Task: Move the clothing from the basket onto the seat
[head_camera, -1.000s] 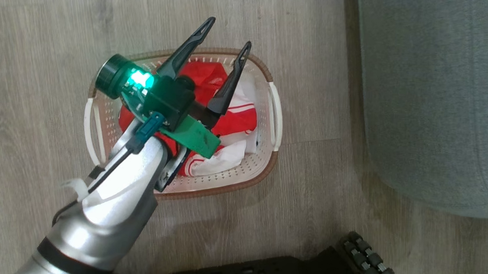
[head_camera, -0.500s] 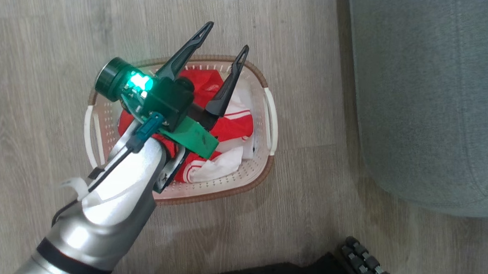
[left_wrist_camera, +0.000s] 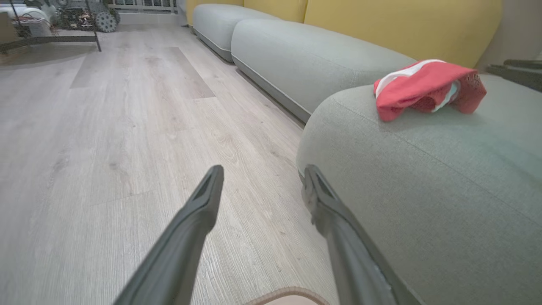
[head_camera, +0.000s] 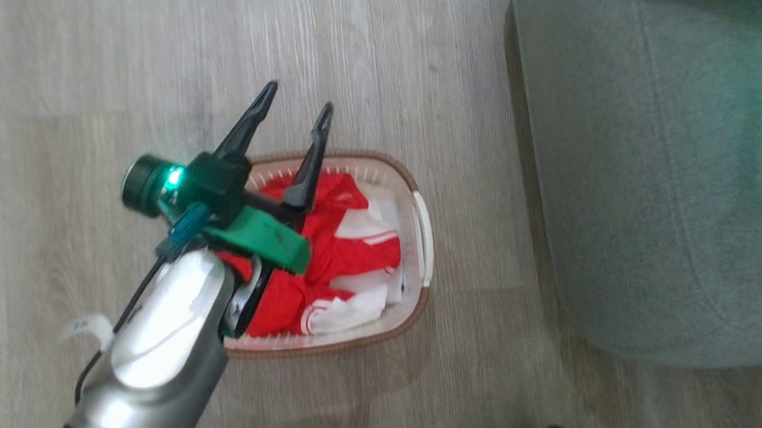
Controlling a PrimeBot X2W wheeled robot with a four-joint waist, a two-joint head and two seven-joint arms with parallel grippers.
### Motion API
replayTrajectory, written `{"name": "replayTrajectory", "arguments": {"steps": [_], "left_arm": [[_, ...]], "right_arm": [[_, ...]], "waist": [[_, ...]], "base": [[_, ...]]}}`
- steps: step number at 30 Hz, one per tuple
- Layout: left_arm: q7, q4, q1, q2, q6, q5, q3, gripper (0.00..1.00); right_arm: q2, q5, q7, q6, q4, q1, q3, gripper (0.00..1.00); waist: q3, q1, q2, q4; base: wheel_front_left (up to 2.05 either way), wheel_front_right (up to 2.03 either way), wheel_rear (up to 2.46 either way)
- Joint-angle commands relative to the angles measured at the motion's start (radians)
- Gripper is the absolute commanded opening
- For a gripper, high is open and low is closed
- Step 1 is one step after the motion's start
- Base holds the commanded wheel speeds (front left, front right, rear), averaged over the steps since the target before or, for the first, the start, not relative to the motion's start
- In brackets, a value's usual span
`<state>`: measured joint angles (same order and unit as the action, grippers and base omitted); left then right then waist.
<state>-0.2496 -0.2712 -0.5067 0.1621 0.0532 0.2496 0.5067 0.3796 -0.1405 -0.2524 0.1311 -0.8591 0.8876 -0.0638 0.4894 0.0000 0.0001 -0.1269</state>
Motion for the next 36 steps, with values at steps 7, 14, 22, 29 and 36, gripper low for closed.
{"name": "replayTrajectory", "arguments": {"steps": [7,14,22,29,36], "left_arm": [[-0.012,0.051,0.131,-0.011,0.011,0.014,-0.125,1.0],[-0.012,0.055,0.251,-0.024,0.022,0.01,-0.213,1.0],[-0.012,0.065,0.362,-0.043,0.04,-0.003,-0.289,1.0],[-0.012,0.107,0.469,-0.068,0.053,-0.012,-0.357,1.0],[-0.012,0.141,0.58,-0.089,0.044,-0.016,-0.418,1.0]], "right_arm": [[-0.095,-0.045,-0.009,0.0,0.063,-0.093,0.082,1.0],[-0.191,-0.073,-0.009,0.0,0.117,-0.185,0.154,1.0],[-0.265,-0.061,-0.009,0.0,0.225,-0.321,0.176,1.0],[-0.313,-0.042,-0.009,0.0,0.344,-0.493,0.171,1.0],[-0.329,-0.04,-0.009,0.0,0.451,-0.636,0.162,1.0]], "waist": [[-0.198,0.0,-0.0001,0.044],[-0.305,0.0,-0.0001,0.065],[-0.381,0.0,-0.0001,0.075],[-0.446,0.0,-0.0001,0.087],[-0.487,0.0,-0.0001,0.095]], "base": [[0.0,0.0,0.0],[0.0,0.0,0.0],[0.0,0.0,0.0],[0.0,0.0,0.0],[0.0,0.0,0.0]]}}
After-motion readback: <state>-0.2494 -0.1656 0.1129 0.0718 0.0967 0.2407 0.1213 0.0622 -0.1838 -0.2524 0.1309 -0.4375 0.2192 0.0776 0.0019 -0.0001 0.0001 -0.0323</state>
